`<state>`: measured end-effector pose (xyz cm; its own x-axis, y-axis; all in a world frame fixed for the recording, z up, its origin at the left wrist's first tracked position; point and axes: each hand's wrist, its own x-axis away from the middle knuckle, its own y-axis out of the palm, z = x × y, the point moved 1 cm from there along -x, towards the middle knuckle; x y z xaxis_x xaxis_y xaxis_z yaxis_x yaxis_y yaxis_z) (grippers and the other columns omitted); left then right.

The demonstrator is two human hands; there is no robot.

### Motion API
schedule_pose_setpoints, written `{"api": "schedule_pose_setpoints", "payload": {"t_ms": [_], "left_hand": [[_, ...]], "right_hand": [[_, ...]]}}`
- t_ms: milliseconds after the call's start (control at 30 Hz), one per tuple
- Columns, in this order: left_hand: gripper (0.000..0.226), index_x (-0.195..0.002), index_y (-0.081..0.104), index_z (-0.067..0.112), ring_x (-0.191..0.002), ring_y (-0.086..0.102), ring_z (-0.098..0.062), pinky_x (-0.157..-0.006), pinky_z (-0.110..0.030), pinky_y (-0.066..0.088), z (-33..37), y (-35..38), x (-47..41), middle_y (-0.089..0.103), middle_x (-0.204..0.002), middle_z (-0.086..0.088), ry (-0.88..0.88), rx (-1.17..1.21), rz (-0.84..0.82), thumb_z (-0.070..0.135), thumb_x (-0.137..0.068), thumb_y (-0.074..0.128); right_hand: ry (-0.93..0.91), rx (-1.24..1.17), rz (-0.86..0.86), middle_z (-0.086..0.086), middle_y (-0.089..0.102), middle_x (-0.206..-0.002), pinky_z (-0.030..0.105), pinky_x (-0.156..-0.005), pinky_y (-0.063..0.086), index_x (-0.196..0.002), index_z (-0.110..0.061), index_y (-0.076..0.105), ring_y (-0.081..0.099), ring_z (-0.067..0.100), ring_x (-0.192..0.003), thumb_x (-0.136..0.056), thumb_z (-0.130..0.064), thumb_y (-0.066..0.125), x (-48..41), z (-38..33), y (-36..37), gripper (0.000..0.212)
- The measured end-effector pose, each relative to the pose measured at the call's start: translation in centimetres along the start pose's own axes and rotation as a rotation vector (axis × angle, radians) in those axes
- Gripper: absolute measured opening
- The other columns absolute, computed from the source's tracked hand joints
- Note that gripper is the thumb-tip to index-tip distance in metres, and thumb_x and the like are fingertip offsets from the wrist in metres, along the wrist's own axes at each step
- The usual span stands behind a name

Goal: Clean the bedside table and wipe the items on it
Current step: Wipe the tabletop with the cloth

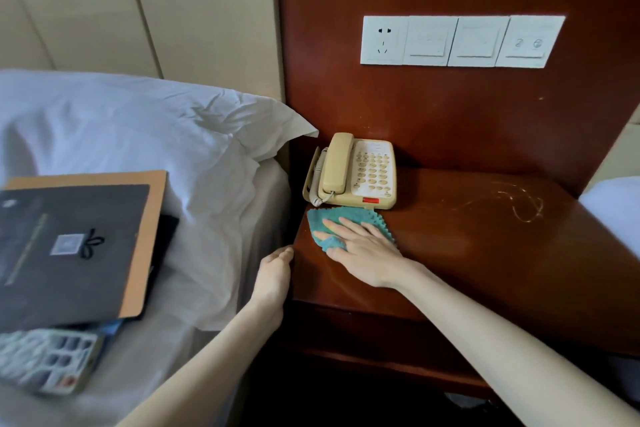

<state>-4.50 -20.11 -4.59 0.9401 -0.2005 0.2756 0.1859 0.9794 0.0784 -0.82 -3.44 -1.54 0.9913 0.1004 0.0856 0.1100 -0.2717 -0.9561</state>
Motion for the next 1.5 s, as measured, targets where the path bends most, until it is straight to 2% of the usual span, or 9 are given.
{"api": "schedule_pose_setpoints", "payload": {"t_ms": [133,233,333,533,733,933,1133,1267,1500], "left_hand": [[0.029,-0.104,0.069,0.015,-0.082,0.070,-0.011,-0.062,-0.019,0.051,-0.1,-0.1,-0.5,0.074,-0.088,0.002,-0.026,0.046,-0.016,0.014,-0.097,0.041],[0.031,-0.093,0.072,0.020,-0.074,0.068,-0.009,-0.058,-0.018,0.050,-0.1,-0.2,-0.6,0.074,-0.078,0.005,-0.101,0.115,0.005,0.019,-0.096,0.041],[0.032,-0.089,0.072,0.013,-0.074,0.066,-0.020,-0.067,-0.027,0.051,0.4,-0.8,-0.5,0.074,-0.072,-0.003,-0.207,0.196,0.003,0.023,-0.095,0.042],[0.033,-0.075,0.062,0.006,-0.044,0.064,-0.019,-0.039,-0.019,0.046,2.3,-2.2,0.1,0.066,-0.049,-0.005,-0.185,0.188,-0.031,0.018,-0.095,0.039],[0.023,-0.096,0.066,0.003,-0.088,0.065,-0.032,-0.084,-0.040,0.052,2.4,-2.6,0.2,0.068,-0.092,-0.017,-0.169,0.024,-0.001,0.017,-0.086,0.050],[0.035,-0.119,0.063,0.005,-0.102,0.059,-0.020,-0.091,-0.028,0.045,1.7,-1.7,0.0,0.065,-0.115,-0.011,0.156,-0.239,0.058,0.004,-0.089,0.046],[0.037,-0.118,0.064,0.016,-0.105,0.057,-0.013,-0.089,-0.021,0.039,1.9,-1.3,1.0,0.066,-0.118,-0.002,0.509,-0.691,0.089,0.005,-0.086,0.049],[0.035,-0.120,0.063,0.013,-0.118,0.054,-0.024,-0.099,-0.032,0.039,2.2,0.4,2.5,0.060,-0.130,-0.005,0.676,-0.958,0.068,0.010,-0.087,0.054],[0.039,-0.128,0.057,0.009,-0.128,0.048,-0.025,-0.108,-0.036,0.036,1.6,6.8,5.0,0.056,-0.136,-0.008,0.867,-1.174,-0.091,0.016,-0.090,0.056]], "right_hand": [[0.011,0.036,-0.020,-0.018,0.000,-0.160,0.039,-0.119,-0.005,-0.151,-0.038,0.015,-0.007,0.005,-0.146,-0.100,-0.040,0.017,-3.2,-2.2,0.1,0.051],[0.025,0.028,-0.025,-0.017,0.000,-0.160,0.039,-0.119,-0.005,-0.151,-0.035,0.013,-0.007,0.004,-0.146,-0.100,-0.040,0.018,-3.5,-2.9,0.1,0.052],[0.000,0.013,-0.030,-0.020,0.000,-0.159,0.037,-0.119,-0.006,-0.149,-0.042,0.013,-0.007,0.002,-0.145,-0.099,-0.040,0.019,-2.3,-3.3,0.3,0.050],[-0.127,0.019,-0.063,-0.025,-0.002,-0.158,0.033,-0.118,-0.010,-0.147,-0.047,0.018,-0.012,-0.005,-0.142,-0.099,-0.042,0.020,1.1,-5.0,1.2,0.049],[-0.319,0.229,-0.102,-0.017,-0.008,-0.159,0.031,-0.115,-0.014,-0.148,-0.048,0.006,-0.018,0.002,-0.143,-0.100,-0.045,0.020,4.3,-5.7,1.9,0.051],[-0.465,0.475,0.001,-0.005,-0.003,-0.162,0.042,-0.120,-0.002,-0.148,-0.039,0.023,-0.008,0.018,-0.148,-0.097,-0.037,0.034,7.3,-4.2,2.1,0.052],[-0.367,0.438,0.025,-0.014,-0.011,-0.160,0.036,-0.119,-0.006,-0.147,-0.050,0.011,-0.008,0.014,-0.148,-0.094,-0.037,0.031,11.3,0.6,1.4,0.059],[-0.287,0.455,0.066,-0.013,-0.007,-0.160,0.036,-0.116,-0.007,-0.144,-0.055,-0.004,-0.003,0.015,-0.148,-0.091,-0.041,0.020,14.5,3.5,0.7,0.060],[-0.079,0.418,0.175,-0.011,0.008,-0.160,0.041,-0.120,0.009,-0.148,-0.046,-0.006,0.008,0.016,-0.147,-0.097,-0.045,0.029,19.6,8.5,0.3,0.062]]}}
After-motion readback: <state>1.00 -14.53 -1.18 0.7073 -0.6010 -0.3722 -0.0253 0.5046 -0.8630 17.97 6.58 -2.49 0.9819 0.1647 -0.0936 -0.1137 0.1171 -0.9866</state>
